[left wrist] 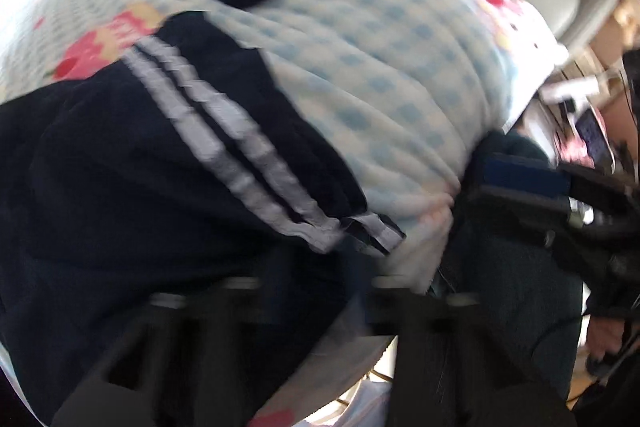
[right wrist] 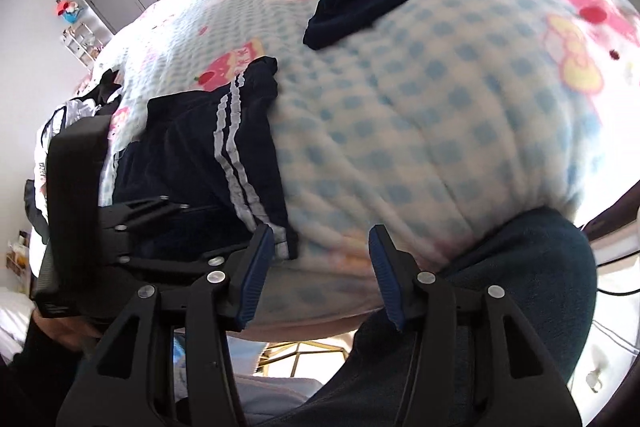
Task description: Fold clothes
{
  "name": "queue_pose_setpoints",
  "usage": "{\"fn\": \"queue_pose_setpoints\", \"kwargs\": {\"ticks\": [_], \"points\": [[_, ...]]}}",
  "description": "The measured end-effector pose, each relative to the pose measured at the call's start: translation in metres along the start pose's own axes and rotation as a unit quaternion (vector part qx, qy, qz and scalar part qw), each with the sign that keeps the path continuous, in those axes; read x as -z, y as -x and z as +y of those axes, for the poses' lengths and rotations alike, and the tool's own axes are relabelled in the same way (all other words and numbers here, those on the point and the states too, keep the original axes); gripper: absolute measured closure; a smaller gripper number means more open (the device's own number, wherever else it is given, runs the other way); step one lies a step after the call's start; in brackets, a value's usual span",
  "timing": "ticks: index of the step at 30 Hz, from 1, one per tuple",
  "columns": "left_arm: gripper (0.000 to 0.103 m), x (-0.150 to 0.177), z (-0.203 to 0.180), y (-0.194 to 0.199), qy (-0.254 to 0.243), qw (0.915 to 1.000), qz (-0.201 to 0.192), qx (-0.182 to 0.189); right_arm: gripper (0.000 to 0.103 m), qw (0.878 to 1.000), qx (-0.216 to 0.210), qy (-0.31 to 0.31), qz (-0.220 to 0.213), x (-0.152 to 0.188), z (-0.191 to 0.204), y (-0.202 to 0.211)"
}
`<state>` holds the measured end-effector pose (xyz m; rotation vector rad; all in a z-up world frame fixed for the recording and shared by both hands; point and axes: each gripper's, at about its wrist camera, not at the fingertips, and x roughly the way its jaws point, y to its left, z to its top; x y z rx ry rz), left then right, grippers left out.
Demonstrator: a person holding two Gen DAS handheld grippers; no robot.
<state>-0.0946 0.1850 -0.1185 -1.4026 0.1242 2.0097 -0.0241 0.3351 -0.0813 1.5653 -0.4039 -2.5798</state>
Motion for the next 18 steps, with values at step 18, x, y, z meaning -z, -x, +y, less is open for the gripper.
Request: {"fn": "queue_pose_setpoints", "kwargs": {"ticks": [18], "points": [[0.097, 0.139, 0.174, 0.215, 0.286, 0.9168, -0.238, -0.145, 0.043, 0.976, -0.153, 0.118, 0.103, 0.009, 0.146, -0.069]]}}
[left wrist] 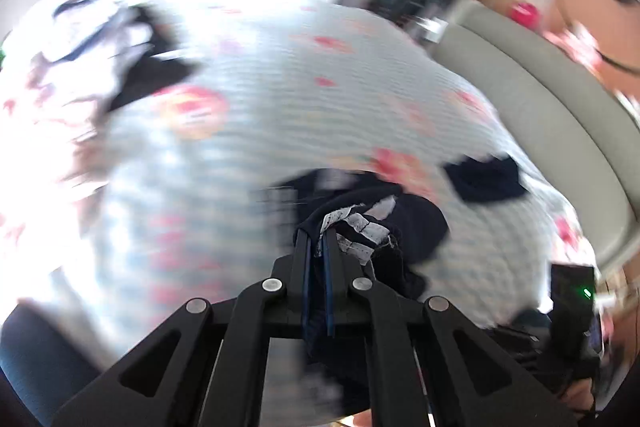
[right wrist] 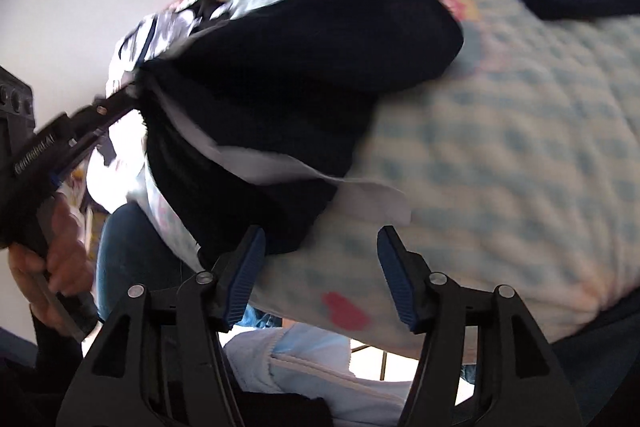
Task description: Fold clothes
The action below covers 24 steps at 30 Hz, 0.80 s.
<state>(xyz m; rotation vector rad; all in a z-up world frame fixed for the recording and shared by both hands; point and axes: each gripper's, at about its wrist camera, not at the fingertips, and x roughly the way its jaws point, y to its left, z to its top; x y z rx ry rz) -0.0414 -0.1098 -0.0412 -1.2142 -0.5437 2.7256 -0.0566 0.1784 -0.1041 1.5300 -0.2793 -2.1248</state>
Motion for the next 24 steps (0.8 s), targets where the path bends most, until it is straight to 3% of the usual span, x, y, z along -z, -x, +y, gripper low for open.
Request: {"fn": "queue_pose_setpoints", "kwargs": {"ticks": [3, 6, 7, 9, 10, 11, 13, 14, 16, 18, 19, 22, 24], "points": [[0.097, 0.007, 0.042, -0.004, 0.035, 0.9987, 0.037, -0.003, 0.043, 1.000, -0.001, 0.014, 0.021, 0.005, 0.018, -0.017], [0.092, 0.015, 0.063, -0.010, 0.032, 0.9966, 0.074, -0.012, 0.043, 0.999, 0.004, 0.032, 0.042, 0.010, 0.034, -0.037], [0.085, 0.016, 0.062, -0.008, 0.014, 0.9969, 0.073, -0.024, 0.043, 0.998, 0.006, 0.037, 0.047, 0.010, 0.039, -0.044], [0.060, 0.016, 0.060, -0.004, -0.013, 0.9970, 0.067, -0.037, 0.043, 0.998, 0.001, 0.041, 0.054, 0.009, 0.049, -0.056], [0.040, 0.015, 0.060, -0.007, -0.014, 0.9972, 0.070, -0.019, 0.043, 0.998, -0.005, 0.040, 0.056, 0.007, 0.053, -0.062], [0.032, 0.014, 0.061, -0.010, -0.013, 0.9972, 0.074, -0.001, 0.041, 0.998, -0.011, 0.039, 0.057, 0.006, 0.055, -0.066], [0.032, 0.012, 0.061, -0.020, -0.017, 0.9960, 0.084, 0.028, 0.037, 0.998, -0.005, 0.038, 0.058, 0.005, 0.056, -0.082], [0.032, 0.014, 0.059, -0.027, -0.022, 0.9955, 0.088, 0.027, 0.044, 0.998, -0.002, 0.037, 0.059, 0.005, 0.057, -0.090], [0.036, 0.016, 0.059, -0.055, -0.029, 0.9928, 0.114, -0.026, 0.056, 0.998, 0.001, 0.031, 0.051, 0.004, 0.058, -0.090], [0.056, 0.021, 0.057, -0.069, -0.024, 0.9909, 0.128, -0.034, 0.061, 0.999, 0.005, 0.026, 0.043, 0.003, 0.059, -0.091], [0.075, 0.020, 0.057, -0.072, -0.010, 0.9909, 0.130, -0.032, 0.068, 0.999, 0.006, 0.022, 0.039, 0.002, 0.059, -0.091], [0.090, 0.016, 0.049, -0.073, 0.004, 0.9928, 0.118, -0.022, 0.067, 0.999, -0.020, 0.004, 0.041, 0.004, 0.054, -0.088], [0.092, 0.009, 0.042, -0.063, -0.003, 0.9957, 0.087, -0.032, 0.060, 0.998, -0.038, -0.009, 0.043, 0.006, 0.051, -0.086]]}}
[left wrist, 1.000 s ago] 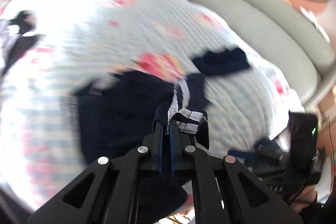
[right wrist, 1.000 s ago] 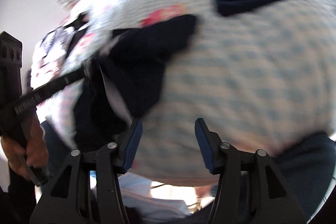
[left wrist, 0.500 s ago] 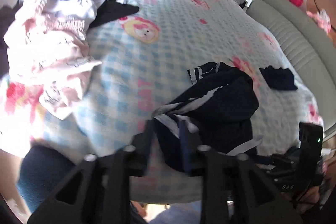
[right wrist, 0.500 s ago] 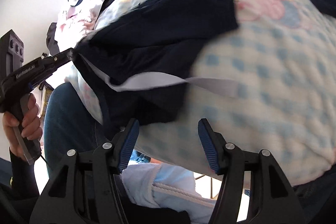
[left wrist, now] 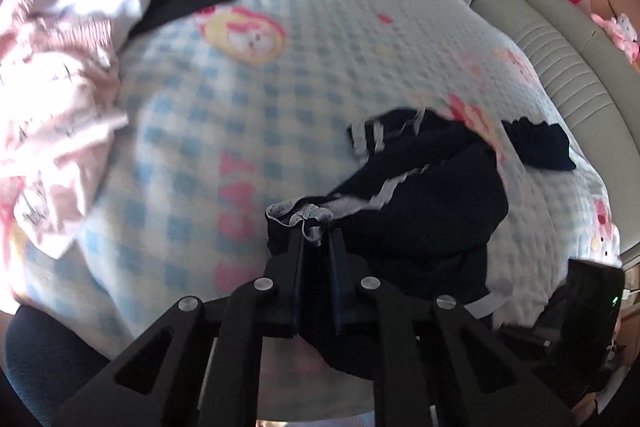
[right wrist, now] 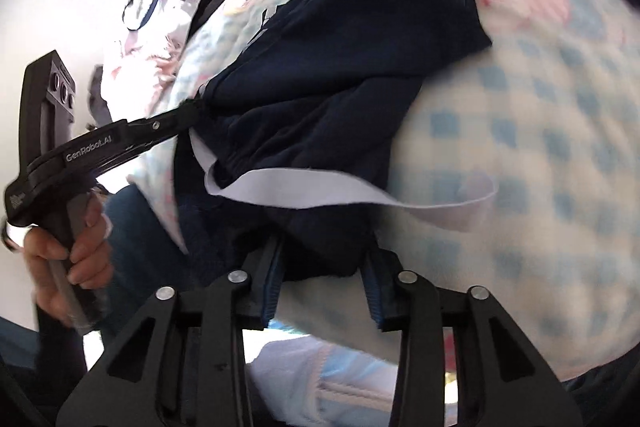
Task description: Fold clothes
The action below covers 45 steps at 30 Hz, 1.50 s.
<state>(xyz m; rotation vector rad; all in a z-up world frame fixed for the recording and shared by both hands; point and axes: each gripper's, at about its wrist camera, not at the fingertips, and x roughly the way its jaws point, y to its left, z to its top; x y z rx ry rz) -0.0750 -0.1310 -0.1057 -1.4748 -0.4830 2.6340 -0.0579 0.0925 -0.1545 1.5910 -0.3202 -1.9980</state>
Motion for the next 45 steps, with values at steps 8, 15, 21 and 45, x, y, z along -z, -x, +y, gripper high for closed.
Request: {"fn": "queue_pose_setpoints", "kwargs": {"ticks": [8, 15, 21, 45], "points": [[0.092, -0.005, 0.052, 0.076, 0.076, 0.9921, -0.096, -0.023, 0.029, 0.999, -0.003, 0.027, 0.027, -0.005, 0.022, -0.023], [0.092, 0.006, 0.085, 0.102, 0.098, 0.9885, -0.110, -0.035, 0.071, 0.997, 0.031, 0.074, 0.015, -0.010, 0.055, -0.038], [0.092, 0.003, 0.051, 0.091, 0.047, 0.9936, -0.096, 0.035, 0.098, 0.998, 0.045, 0.036, -0.021, -0.015, 0.044, -0.026], [0.041, 0.055, -0.141, -0.028, -0.148, 0.9688, 0.117, 0.160, 0.097, 0.966, 0.186, 0.021, -0.176, -0.047, -0.045, 0.164]]}}
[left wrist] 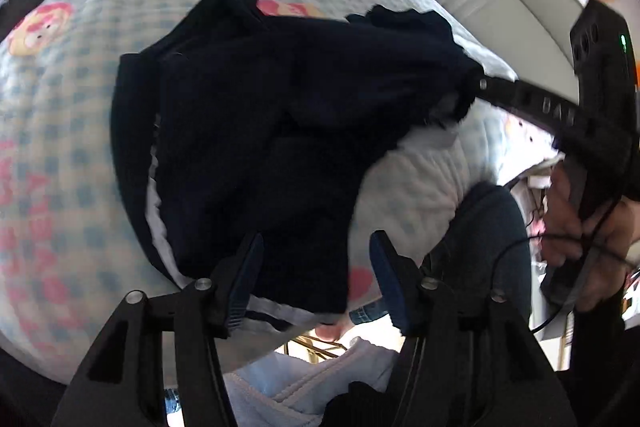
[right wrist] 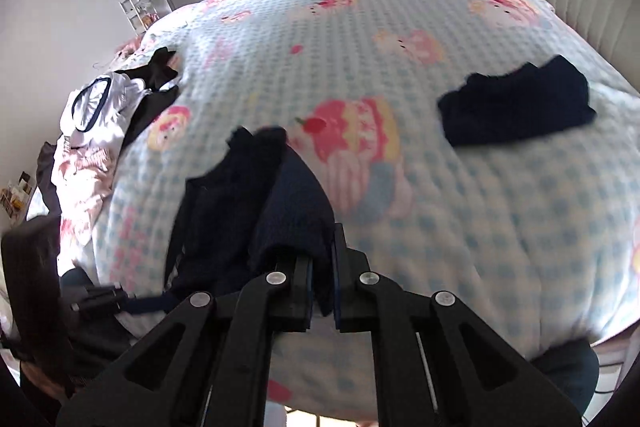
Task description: Fold clothes
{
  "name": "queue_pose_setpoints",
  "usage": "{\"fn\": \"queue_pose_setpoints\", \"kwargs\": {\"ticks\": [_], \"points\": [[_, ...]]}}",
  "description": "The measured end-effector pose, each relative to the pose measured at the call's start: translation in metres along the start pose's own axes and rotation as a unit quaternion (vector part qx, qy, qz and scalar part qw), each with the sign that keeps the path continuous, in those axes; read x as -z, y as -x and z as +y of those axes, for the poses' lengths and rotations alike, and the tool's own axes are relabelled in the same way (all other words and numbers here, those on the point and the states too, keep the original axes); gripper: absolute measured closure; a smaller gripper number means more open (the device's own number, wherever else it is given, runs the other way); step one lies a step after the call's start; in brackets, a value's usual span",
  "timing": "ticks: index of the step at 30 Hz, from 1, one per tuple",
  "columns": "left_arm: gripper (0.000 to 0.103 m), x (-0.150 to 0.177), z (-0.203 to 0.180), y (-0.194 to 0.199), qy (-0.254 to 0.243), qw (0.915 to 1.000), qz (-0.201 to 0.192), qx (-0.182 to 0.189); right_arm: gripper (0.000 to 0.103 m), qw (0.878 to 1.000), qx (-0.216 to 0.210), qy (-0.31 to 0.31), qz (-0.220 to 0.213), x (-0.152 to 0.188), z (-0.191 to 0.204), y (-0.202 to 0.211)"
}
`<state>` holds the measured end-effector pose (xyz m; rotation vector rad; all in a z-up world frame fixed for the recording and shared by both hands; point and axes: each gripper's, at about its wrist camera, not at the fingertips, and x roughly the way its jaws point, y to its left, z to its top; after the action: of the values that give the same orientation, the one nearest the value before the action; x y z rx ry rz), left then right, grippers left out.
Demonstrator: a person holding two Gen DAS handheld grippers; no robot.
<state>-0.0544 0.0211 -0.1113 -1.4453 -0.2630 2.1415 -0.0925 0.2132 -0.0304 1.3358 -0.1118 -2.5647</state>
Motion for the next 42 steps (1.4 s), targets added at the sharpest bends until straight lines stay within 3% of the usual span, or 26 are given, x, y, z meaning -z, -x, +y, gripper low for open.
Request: {"fn": "queue_pose_setpoints", "kwargs": {"ticks": [2, 7, 9, 10, 13, 17, 18, 19, 20, 22, 24, 27, 31, 35, 38, 40, 42], "points": [[0.031, 0.007, -0.008, -0.007, -0.020, 0.9996, 0.001, -0.019, 0.097, 1.000, 0.004, -0.005, -0.008, 0.007, -0.007, 0.006], [0.036, 0.027, -0.012, -0.022, -0.035, 0.9959, 0.022, -0.080, 0.097, 0.999, 0.015, -0.029, -0.019, 0.020, -0.030, 0.010], [0.063, 0.034, -0.009, -0.023, -0.033, 0.9928, 0.021, -0.113, 0.097, 0.999, 0.012, -0.045, -0.018, 0.023, -0.038, 0.011], [0.087, 0.037, -0.006, -0.022, -0.031, 0.9901, 0.015, -0.136, 0.097, 0.998, 0.007, -0.054, -0.021, 0.025, -0.042, 0.013], [0.087, 0.039, 0.009, 0.013, 0.022, 0.9806, -0.070, -0.182, 0.097, 0.998, 0.006, -0.062, -0.029, 0.029, -0.045, 0.021], [0.087, 0.035, 0.019, 0.051, 0.044, 0.9750, -0.130, -0.174, 0.095, 0.999, 0.003, -0.017, 0.033, 0.041, -0.026, -0.016], [0.087, 0.036, 0.022, 0.057, 0.046, 0.9721, -0.139, -0.183, 0.092, 0.998, 0.005, -0.001, 0.057, 0.049, -0.019, -0.032], [0.087, 0.036, 0.025, 0.063, 0.048, 0.9691, -0.147, -0.193, 0.081, 0.997, 0.001, 0.001, 0.075, 0.056, -0.016, -0.043], [0.087, 0.038, 0.031, 0.063, 0.053, 0.9694, -0.142, -0.193, 0.076, 0.996, -0.004, 0.003, 0.092, 0.063, -0.013, -0.055], [0.084, 0.042, 0.043, 0.059, 0.068, 0.9732, -0.119, -0.185, 0.079, 0.994, -0.013, -0.008, 0.111, 0.077, -0.015, -0.077], [0.081, 0.049, 0.055, 0.047, 0.082, 0.9773, -0.084, -0.176, 0.082, 0.995, -0.003, -0.015, 0.104, 0.080, -0.016, -0.078], [0.065, 0.061, 0.065, 0.028, 0.089, 0.9816, -0.035, -0.166, 0.082, 0.997, 0.000, -0.032, 0.067, 0.074, -0.020, -0.057], [0.057, 0.068, 0.067, 0.020, 0.103, 0.9875, -0.015, -0.118, 0.082, 0.997, 0.035, -0.042, 0.046, 0.075, -0.034, -0.038], [0.057, 0.074, 0.052, 0.014, 0.082, 0.9884, -0.031, -0.124, 0.082, 0.995, 0.026, -0.066, 0.067, 0.089, -0.048, -0.035], [0.057, 0.066, 0.047, 0.003, 0.066, 0.9892, 0.000, -0.131, 0.080, 0.994, 0.009, -0.061, 0.089, 0.099, -0.049, -0.042], [0.057, 0.065, 0.051, -0.009, 0.073, 0.9843, 0.030, -0.158, 0.080, 0.995, 0.004, -0.050, 0.089, 0.102, -0.042, -0.044], [0.072, 0.065, 0.056, -0.009, 0.088, 0.9810, 0.031, -0.170, 0.078, 0.996, 0.024, -0.016, 0.083, 0.101, -0.032, -0.049]]}}
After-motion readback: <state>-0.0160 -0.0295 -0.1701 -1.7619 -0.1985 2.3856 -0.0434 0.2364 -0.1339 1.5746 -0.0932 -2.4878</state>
